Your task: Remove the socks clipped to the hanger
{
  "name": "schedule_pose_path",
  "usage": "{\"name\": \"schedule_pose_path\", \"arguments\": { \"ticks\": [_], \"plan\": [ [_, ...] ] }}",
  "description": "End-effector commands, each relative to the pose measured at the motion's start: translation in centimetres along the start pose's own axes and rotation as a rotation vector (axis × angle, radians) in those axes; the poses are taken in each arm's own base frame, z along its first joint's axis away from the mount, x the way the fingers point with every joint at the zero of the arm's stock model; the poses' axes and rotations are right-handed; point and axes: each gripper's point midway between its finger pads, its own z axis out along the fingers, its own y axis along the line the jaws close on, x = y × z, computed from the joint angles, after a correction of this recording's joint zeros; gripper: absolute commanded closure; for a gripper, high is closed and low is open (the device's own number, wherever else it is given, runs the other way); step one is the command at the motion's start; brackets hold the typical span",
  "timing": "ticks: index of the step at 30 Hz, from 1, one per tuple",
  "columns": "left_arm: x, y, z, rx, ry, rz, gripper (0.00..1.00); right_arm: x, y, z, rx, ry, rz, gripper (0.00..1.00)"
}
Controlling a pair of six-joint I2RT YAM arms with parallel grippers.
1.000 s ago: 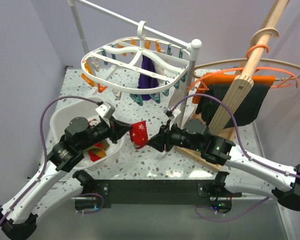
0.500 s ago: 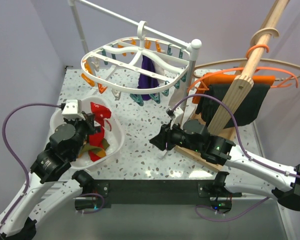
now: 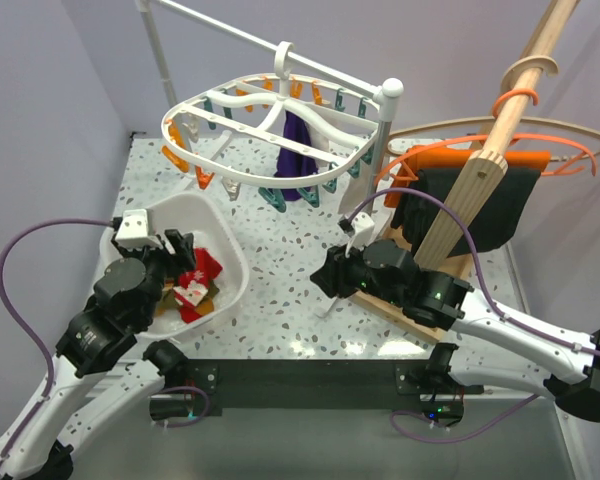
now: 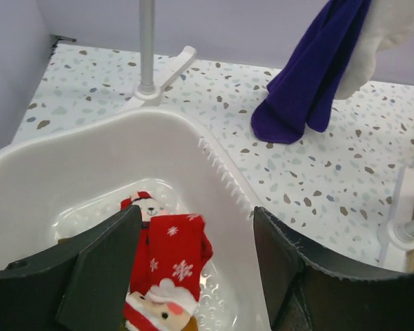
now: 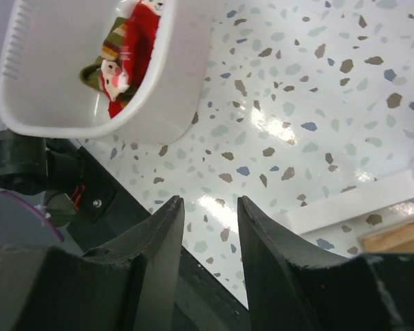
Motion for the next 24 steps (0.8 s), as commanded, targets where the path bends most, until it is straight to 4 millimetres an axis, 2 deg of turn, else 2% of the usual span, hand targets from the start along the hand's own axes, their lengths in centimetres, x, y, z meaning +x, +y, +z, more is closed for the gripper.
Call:
{"name": "schedule_pose_path", "arguments": {
  "ticks": [1, 2, 3, 4, 6, 8, 9, 10, 11, 12, 14, 15, 17, 18, 20, 21, 23, 24],
  "plan": [
    [-0.9, -2.6, 0.0, 0.147, -0.049, -0.027, 0.29, -3.0, -0.9, -1.7, 0.08, -0.09, 0.0, 0.59],
    [-1.1, -3.3, -0.3, 0.19, -0.061, -0.04, 0.29, -2.7, -1.3, -1.7, 0.103, -0.073, -0.005, 0.59],
    [-1.6, -5.0, -0.6, 0.282, -0.084, -0.063, 0.3, -2.7, -1.7, -1.9, 0.121, -0.073, -0.009, 0.59],
    [-0.9, -5.8, -0.5, 0.323, -0.074, -0.066, 0.31, -3.0, -1.7, -2.1, 0.132, -0.076, -0.006, 0.58],
    [-1.3, -8.2, -1.2, 0.456, -0.09, -0.106, 0.37, -2.7, -2.1, -2.2, 0.155, -0.055, -0.013, 0.58],
    [0.0, -9.9, -1.2, 0.541, -0.073, -0.128, 0.39, -2.5, -2.4, -2.3, 0.17, -0.039, -0.019, 0.58],
    [-0.4, -11.3, -1.8, 0.63, -0.096, -0.147, 0.39, -2.4, -2.6, -2.3, 0.183, -0.031, -0.024, 0.58],
    [0.7, -12.2, -1.8, 0.675, -0.079, -0.151, 0.4, -2.6, -2.6, -2.4, 0.185, -0.03, -0.029, 0.58],
    [1.1, -13.1, -2.0, 0.723, -0.068, -0.167, 0.41, -2.4, -2.8, -2.5, 0.198, -0.015, -0.038, 0.58],
    [0.8, -14.3, -2.7, 0.805, -0.084, -0.18, 0.42, -2.4, -2.8, -2.6, 0.203, -0.007, -0.044, 0.58],
    [2.2, -15.8, -2.3, 0.864, -0.045, -0.205, 0.43, -2.8, -2.7, -3.2, 0.205, -0.002, -0.054, 0.58],
    [1.8, -16.8, -2.8, 0.93, -0.058, -0.211, 0.46, -2.9, -2.7, -3.4, 0.204, -0.001, -0.057, 0.58],
    [3.7, -18.1, -2.1, 0.963, 0.017, -0.228, 0.48, -3.4, -2.5, -4.1, 0.203, -0.002, -0.063, 0.57],
    [3.5, -18.7, -2.1, 0.994, 0.008, -0.24, 0.48, -3.6, -2.5, -4.4, 0.204, -0.002, -0.063, 0.57],
    [5.4, -19.5, -1.6, 1.016, 0.053, -0.26, 0.48, -4.1, -2.3, -5.2, 0.195, -0.016, -0.06, 0.57],
    [4.7, -20.1, -1.8, 1.046, 0.012, -0.278, 0.48, -4.3, -2.2, -5.5, 0.192, -0.023, -0.058, 0.57],
    [6.2, -20.9, -1.0, 1.047, 0.037, -0.288, 0.48, -5.1, -2.0, -6.4, 0.186, -0.044, -0.049, 0.57],
    [5.6, -21.7, -1.0, 1.056, 0.002, -0.297, 0.47, -5.4, -1.9, -6.7, 0.182, -0.05, -0.046, 0.57]
  ]
}}
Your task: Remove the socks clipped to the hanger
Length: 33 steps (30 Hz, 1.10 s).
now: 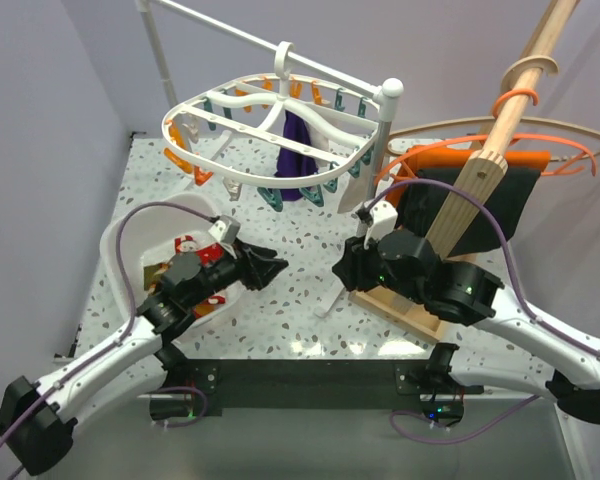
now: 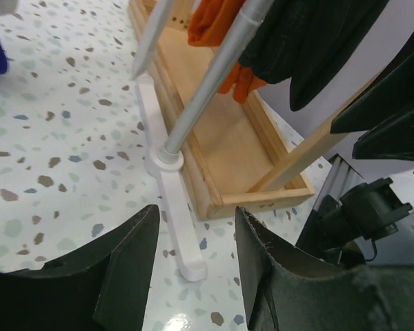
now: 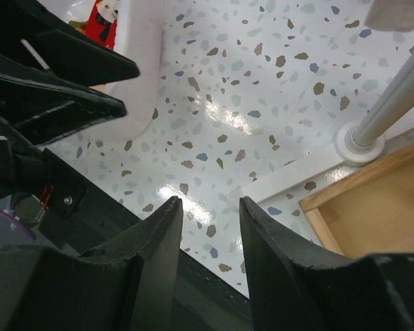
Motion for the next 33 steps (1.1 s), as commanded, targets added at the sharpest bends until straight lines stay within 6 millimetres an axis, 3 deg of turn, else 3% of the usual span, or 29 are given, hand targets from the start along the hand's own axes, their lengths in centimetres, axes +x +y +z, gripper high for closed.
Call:
{"name": "schedule_pose_path", "arguments": {
  "ticks": [1, 4, 6, 7, 9, 11, 12, 14, 15, 16, 17, 18, 19, 21, 22, 24, 25, 29, 33],
  "plan": [
    [-2.9, -3.9, 2.1, 0.168, -0.152, 0.004, 0.46, -3.3, 0.0, -3.0, -0.007, -0.085, 0.028, 0.57],
    [-1.7, -3.4, 5.1, 0.103, -0.157, 0.049, 0.38, -3.9, 0.2, -3.8, -0.022, -0.099, 0.035, 0.57],
    [-2.5, -3.3, 6.0, 0.072, -0.224, 0.062, 0.35, -4.3, 0.0, -4.2, -0.015, -0.111, 0.044, 0.56],
    [-1.5, -2.8, 6.9, 0.058, -0.208, 0.058, 0.34, -4.2, -0.1, -4.3, -0.009, -0.11, 0.046, 0.56],
    [-2.6, -2.8, 7.7, 0.057, -0.269, 0.058, 0.3, -4.5, -0.2, -4.6, -0.005, -0.122, 0.063, 0.56],
    [-1.9, -2.8, 9.0, 0.074, -0.26, 0.098, 0.28, -5.0, 0.0, -5.0, -0.017, -0.136, 0.075, 0.56],
    [-2.9, -3.3, 9.6, 0.086, -0.287, 0.113, 0.27, -5.3, 0.1, -5.3, -0.022, -0.145, 0.08, 0.56],
    [-2.2, -2.5, 11.5, 0.055, -0.268, 0.149, 0.24, -5.7, 0.1, -5.5, -0.026, -0.161, 0.086, 0.56],
    [-3.6, -2.5, 12.8, 0.027, -0.287, 0.166, 0.23, -5.7, 0.2, -5.5, -0.028, -0.165, 0.086, 0.56],
    [-2.5, -1.5, 14.1, -0.002, -0.258, 0.194, 0.23, -5.9, 0.3, -5.7, -0.04, -0.178, 0.091, 0.56],
    [-2.6, -1.1, 15.0, -0.017, -0.269, 0.236, 0.23, -6.0, 0.3, -5.7, -0.044, -0.182, 0.093, 0.56],
    [-4.6, -1.4, 16.0, -0.027, -0.33, 0.243, 0.22, -5.8, 0.3, -5.6, -0.047, -0.181, 0.094, 0.56],
    [-3.3, -0.2, 17.4, -0.06, -0.304, 0.255, 0.2, -5.9, 0.5, -5.6, -0.057, -0.186, 0.096, 0.56],
    [-4.7, -0.1, 19.4, -0.084, -0.331, 0.297, 0.19, -6.0, 0.8, -5.8, -0.076, -0.187, 0.103, 0.56],
    [-3.4, 0.7, 20.6, -0.101, -0.302, 0.311, 0.18, -6.0, 0.9, -5.8, -0.076, -0.185, 0.103, 0.56],
    [-4.4, 1.1, 22.0, -0.136, -0.324, 0.338, 0.16, -6.2, 1.3, -6.2, -0.098, -0.183, 0.106, 0.56],
    [-3.7, 1.9, 22.7, -0.157, -0.314, 0.343, 0.15, -6.1, 1.3, -6.3, -0.101, -0.178, 0.107, 0.56],
    [-3.9, 2.9, 24.0, -0.204, -0.329, 0.387, 0.14, -6.6, 1.2, -7.4, -0.113, -0.188, 0.111, 0.56],
    [-4.6, 3.2, 23.4, -0.229, -0.37, 0.387, 0.15, -6.9, 0.8, -8.4, -0.106, -0.199, 0.109, 0.56]
  ]
}}
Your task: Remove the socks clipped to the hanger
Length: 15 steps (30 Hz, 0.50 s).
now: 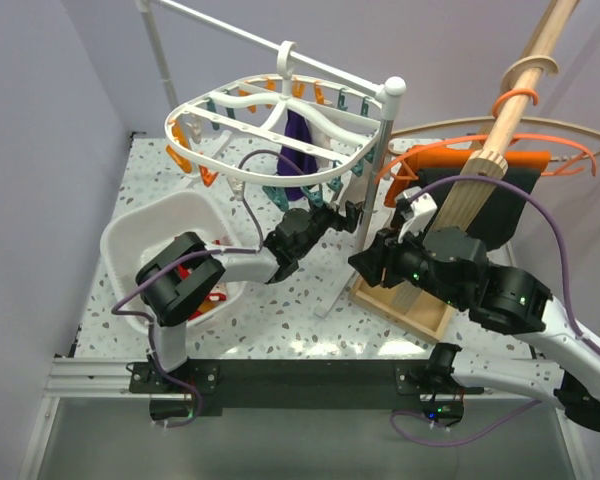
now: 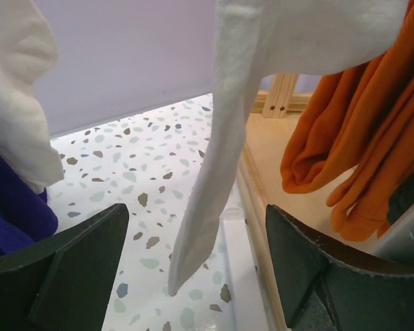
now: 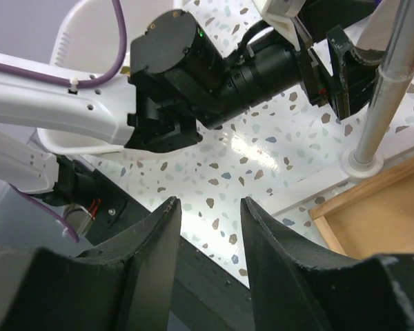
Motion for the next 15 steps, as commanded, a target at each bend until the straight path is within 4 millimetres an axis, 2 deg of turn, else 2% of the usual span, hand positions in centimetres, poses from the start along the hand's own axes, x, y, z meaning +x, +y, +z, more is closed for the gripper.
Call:
{"name": "schedule_pose_path", "arguments": {
  "ticks": [1, 7, 10, 11, 13, 15],
  "plan": [
    [-4.2, 0.8, 0.6, -0.059, -0.149, 0.028, 0.15, -2.5, 0.3, -2.3, -0.023, -0.078, 0.045, 0.56],
    [-3.4, 0.8, 2.0, -0.018, -0.15, 0.062, 0.2, -2.2, 0.1, -2.2, -0.028, -0.096, 0.076, 0.55],
    [-3.4, 1.1, 2.6, 0.016, -0.15, 0.053, 0.32, -2.2, 0.2, -1.8, -0.021, -0.09, 0.079, 0.55],
    [-3.6, 1.9, 2.7, 0.016, -0.155, 0.028, 0.4, -2.1, 0.2, -1.7, -0.02, -0.086, 0.074, 0.55],
    [-4.1, 1.5, 2.7, 0.073, -0.169, 0.011, 0.5, -2.2, 0.2, -1.5, -0.012, -0.079, 0.063, 0.54],
    [-4.5, 1.9, 2.5, 0.109, -0.17, -0.012, 0.68, -2.1, 0.1, -1.2, 0.001, -0.073, 0.053, 0.54]
  ]
}}
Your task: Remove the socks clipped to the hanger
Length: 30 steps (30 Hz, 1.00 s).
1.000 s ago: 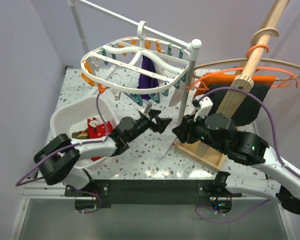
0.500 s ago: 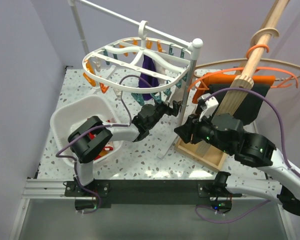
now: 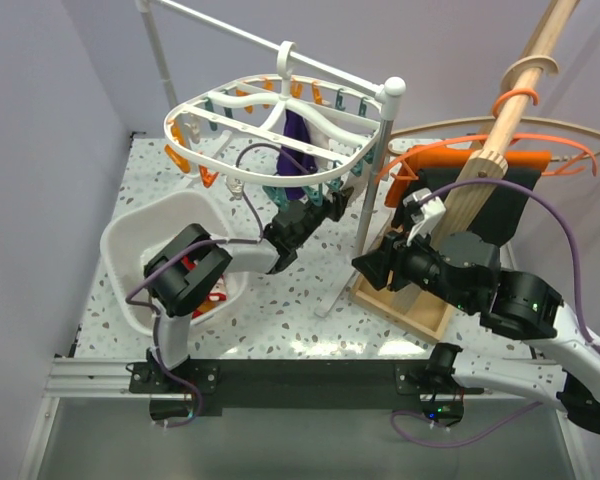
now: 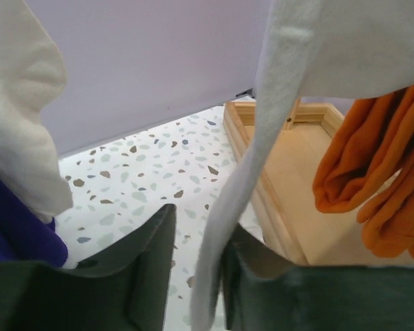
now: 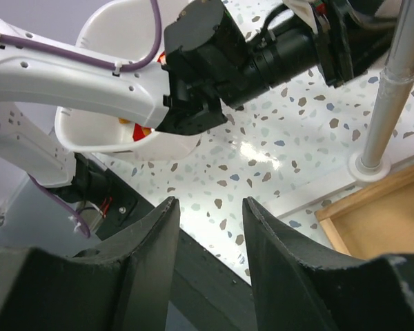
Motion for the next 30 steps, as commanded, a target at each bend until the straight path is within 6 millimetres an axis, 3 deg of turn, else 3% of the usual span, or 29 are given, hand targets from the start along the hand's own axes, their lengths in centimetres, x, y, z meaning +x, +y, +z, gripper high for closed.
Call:
{"name": "schedule_pose_path", "arguments": {
  "ticks": [1, 2, 3, 5, 6, 7, 9, 10, 12, 13, 15, 16, 17, 18, 20, 21, 26, 27, 29, 30],
  "plan": [
    [-5.6, -0.2, 0.5, 0.116, -0.147, -0.053, 0.76, -1.5, -0.4, 0.2, 0.048, -0.049, 0.039, 0.54],
    [-5.9, -0.1, 0.3, 0.135, -0.145, -0.071, 0.88, -1.5, -0.4, 0.2, 0.051, -0.049, 0.038, 0.54],
    [-5.6, -0.5, -0.3, 0.167, -0.122, -0.076, 0.93, -1.5, -0.4, 0.4, 0.054, -0.048, 0.036, 0.53],
    [-7.6, -0.9, -1.3, 0.183, -0.134, -0.081, 1.0, -1.6, -0.3, 0.6, 0.05, -0.055, 0.037, 0.53],
    [-6.7, -0.7, -1.9, 0.174, -0.087, -0.085, 1.0, -1.4, -0.4, 0.8, 0.051, -0.054, 0.034, 0.53],
    [-8.6, -0.9, -2.7, 0.177, -0.104, -0.094, 1.0, -1.4, -0.3, 0.9, 0.049, -0.051, 0.032, 0.53],
    [-8.5, -1.1, -3.9, 0.189, -0.061, -0.111, 1.0, -1.1, -0.4, 1.2, 0.057, -0.04, 0.02, 0.52],
    [-10.6, -1.5, -4.8, 0.208, -0.087, -0.129, 1.0, -1.0, -0.5, 1.3, 0.066, -0.034, 0.015, 0.52],
    [-10.8, -2.1, -6.0, 0.235, -0.047, -0.144, 1.0, -1.0, -0.7, 1.4, 0.074, -0.03, 0.004, 0.51],
    [-12.7, -2.4, -7.0, 0.243, -0.07, -0.165, 1.0, -0.9, -0.7, 1.5, 0.079, -0.024, -0.002, 0.51],
    [-12.3, -1.9, -8.5, 0.214, -0.037, -0.203, 1.0, -0.9, -0.7, 1.6, 0.079, -0.027, -0.009, 0.51],
    [-14.2, -1.8, -9.6, 0.206, -0.079, -0.22, 1.0, -0.9, -0.7, 1.7, 0.078, -0.028, -0.01, 0.51],
    [-13.6, -1.2, -10.5, 0.173, -0.071, -0.223, 1.0, -0.9, -0.7, 1.7, 0.078, -0.029, -0.011, 0.5],
    [-15.1, -1.0, -11.5, 0.164, -0.105, -0.227, 1.0, -0.9, -0.7, 1.8, 0.075, -0.028, -0.017, 0.5],
    [-14.9, 0.0, -12.2, 0.105, -0.074, -0.23, 1.0, -0.8, -0.8, 1.8, 0.081, -0.024, -0.022, 0.5],
    [-15.9, 0.2, -12.8, 0.096, -0.083, -0.235, 1.0, -0.7, -0.9, 1.8, 0.083, -0.022, -0.027, 0.5],
    [-16.6, -0.1, -15.1, 0.105, -0.052, -0.251, 1.0, -0.8, -1.3, 1.0, 0.088, -0.033, -0.027, 0.5],
    [-17.6, -0.1, -15.8, 0.107, -0.068, -0.254, 1.0, -0.9, -1.4, 0.9, 0.094, -0.038, -0.025, 0.5],
    [-17.3, 0.2, -16.6, 0.09, -0.045, -0.265, 1.0, -1.0, -1.6, 0.6, 0.097, -0.045, -0.026, 0.5],
    [-18.2, 0.2, -17.4, 0.091, -0.065, -0.264, 1.0, -0.9, -1.8, 0.5, 0.102, -0.046, -0.028, 0.49]
  ]
}}
